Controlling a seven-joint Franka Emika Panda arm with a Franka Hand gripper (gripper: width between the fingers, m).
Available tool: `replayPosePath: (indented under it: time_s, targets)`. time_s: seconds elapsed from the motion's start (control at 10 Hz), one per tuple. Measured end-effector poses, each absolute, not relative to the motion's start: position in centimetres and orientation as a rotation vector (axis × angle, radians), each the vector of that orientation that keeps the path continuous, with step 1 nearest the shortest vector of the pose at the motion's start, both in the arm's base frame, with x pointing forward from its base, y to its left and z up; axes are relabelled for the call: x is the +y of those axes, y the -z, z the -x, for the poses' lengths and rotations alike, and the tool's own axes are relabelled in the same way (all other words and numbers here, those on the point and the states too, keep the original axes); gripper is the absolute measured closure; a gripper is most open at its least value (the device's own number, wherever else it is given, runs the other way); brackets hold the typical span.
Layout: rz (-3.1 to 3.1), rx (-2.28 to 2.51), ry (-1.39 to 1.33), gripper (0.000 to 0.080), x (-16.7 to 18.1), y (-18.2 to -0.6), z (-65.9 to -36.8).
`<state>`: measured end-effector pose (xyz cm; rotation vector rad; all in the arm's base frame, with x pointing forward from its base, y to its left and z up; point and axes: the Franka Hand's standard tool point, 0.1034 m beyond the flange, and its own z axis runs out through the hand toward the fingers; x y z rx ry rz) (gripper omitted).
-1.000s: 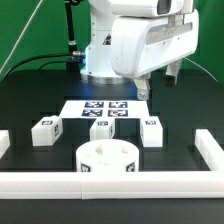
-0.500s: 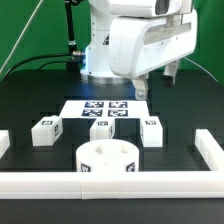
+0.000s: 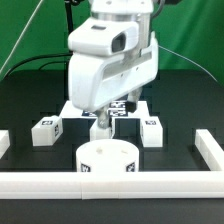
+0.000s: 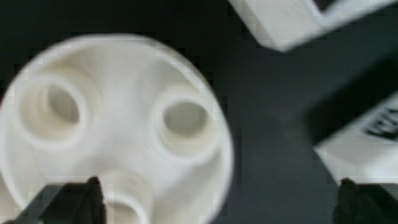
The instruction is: Assemble stool
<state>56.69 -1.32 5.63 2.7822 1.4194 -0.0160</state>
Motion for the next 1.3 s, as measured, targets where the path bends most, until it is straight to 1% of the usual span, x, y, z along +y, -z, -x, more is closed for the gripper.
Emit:
replayPosePath:
  time_s: [0.1, 0.3, 0.6, 0.8, 1.2, 1.3]
  targets:
    - [-2.789, 1.411, 0.013, 0.0150, -1.5, -4.7, -56.6]
    - [-2.784, 1.427, 0.013, 0.0150, -0.9, -5.1, -56.6]
    - [-2.780, 1.428, 0.009, 0.0150, -1.2, -4.8, -56.3]
    - [-2.781, 1.427, -0.001, 0.0150, -1.2, -3.1, -55.9]
    - [-2.785, 1.429, 0.003, 0.0150, -1.1, -1.7, -55.5]
    - [-2.784, 1.428, 0.002, 0.0177, -1.1, -1.7, -55.6]
